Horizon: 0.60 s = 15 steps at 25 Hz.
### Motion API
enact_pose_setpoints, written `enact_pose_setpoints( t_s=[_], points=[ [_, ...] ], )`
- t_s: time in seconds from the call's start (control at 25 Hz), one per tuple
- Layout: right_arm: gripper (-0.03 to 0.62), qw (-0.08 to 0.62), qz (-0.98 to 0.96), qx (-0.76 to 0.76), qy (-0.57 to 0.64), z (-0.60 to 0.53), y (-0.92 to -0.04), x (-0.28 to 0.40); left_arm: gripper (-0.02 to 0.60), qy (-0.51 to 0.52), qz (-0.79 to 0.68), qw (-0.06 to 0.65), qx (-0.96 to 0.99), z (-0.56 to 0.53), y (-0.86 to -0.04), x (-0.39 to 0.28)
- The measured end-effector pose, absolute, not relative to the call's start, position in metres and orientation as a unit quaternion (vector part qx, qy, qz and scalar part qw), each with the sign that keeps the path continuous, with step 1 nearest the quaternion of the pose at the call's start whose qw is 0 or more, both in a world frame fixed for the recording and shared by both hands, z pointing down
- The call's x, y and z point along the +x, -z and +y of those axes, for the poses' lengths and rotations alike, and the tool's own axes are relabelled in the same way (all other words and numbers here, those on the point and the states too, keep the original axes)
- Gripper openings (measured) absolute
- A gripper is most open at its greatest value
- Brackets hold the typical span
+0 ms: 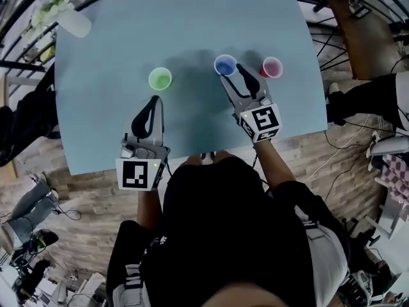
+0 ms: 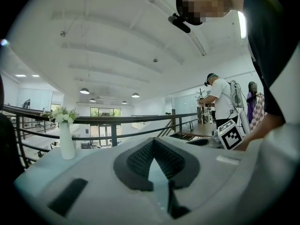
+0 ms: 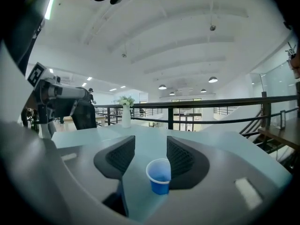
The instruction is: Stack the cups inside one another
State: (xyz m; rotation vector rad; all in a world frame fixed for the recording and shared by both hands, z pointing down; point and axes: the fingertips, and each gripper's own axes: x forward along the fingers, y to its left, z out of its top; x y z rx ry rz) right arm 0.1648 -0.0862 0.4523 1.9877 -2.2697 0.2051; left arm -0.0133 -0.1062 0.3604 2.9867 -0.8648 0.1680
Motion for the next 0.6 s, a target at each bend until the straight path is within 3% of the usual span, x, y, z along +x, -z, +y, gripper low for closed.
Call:
enact_pose_setpoints(
  t_s=[0.36,0.6],
  points=[
    [0.293,0.093,-0.743,0.657,-0.091,-0.104,-0.493,0.181,-0.008,-0.07,-0.3,0.011,0.951,-0.114,-0.366,-0.017],
    [0.317,0.114,-0.74,0.655,-0.105,-0.11,-0.516,0.188,-0.008,-0.08,-0.312,0.013,0.946,-0.113,-0.369,-0.019]
  ],
)
